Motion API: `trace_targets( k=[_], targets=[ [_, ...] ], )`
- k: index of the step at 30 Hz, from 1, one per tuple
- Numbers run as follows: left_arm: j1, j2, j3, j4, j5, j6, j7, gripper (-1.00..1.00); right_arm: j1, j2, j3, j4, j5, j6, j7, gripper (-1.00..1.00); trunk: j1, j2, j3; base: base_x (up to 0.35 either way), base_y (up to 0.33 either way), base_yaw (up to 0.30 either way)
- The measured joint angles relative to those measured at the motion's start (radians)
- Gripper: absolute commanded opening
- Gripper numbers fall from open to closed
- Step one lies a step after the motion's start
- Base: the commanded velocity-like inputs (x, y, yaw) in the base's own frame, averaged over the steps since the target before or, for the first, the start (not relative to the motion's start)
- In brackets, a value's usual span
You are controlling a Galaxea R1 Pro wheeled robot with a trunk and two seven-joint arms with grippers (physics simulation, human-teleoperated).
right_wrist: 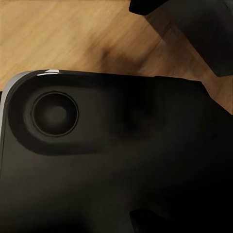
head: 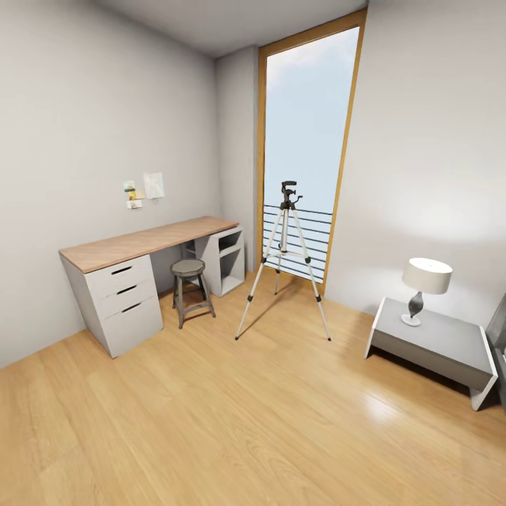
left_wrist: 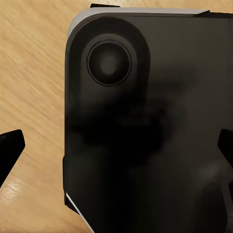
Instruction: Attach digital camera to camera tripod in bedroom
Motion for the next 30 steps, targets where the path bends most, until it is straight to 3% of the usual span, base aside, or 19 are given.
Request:
trace_targets(
  k=[30],
  targets=[
    [0.000,-0.001,0.000,0.000,0.000,-0.001,0.001,1.00,0.000,0.002,0.001,0.000,0.000,0.000,-0.001,1.00,0.000,0.000,0.000,-0.036,0.000,0.000]
  ],
)
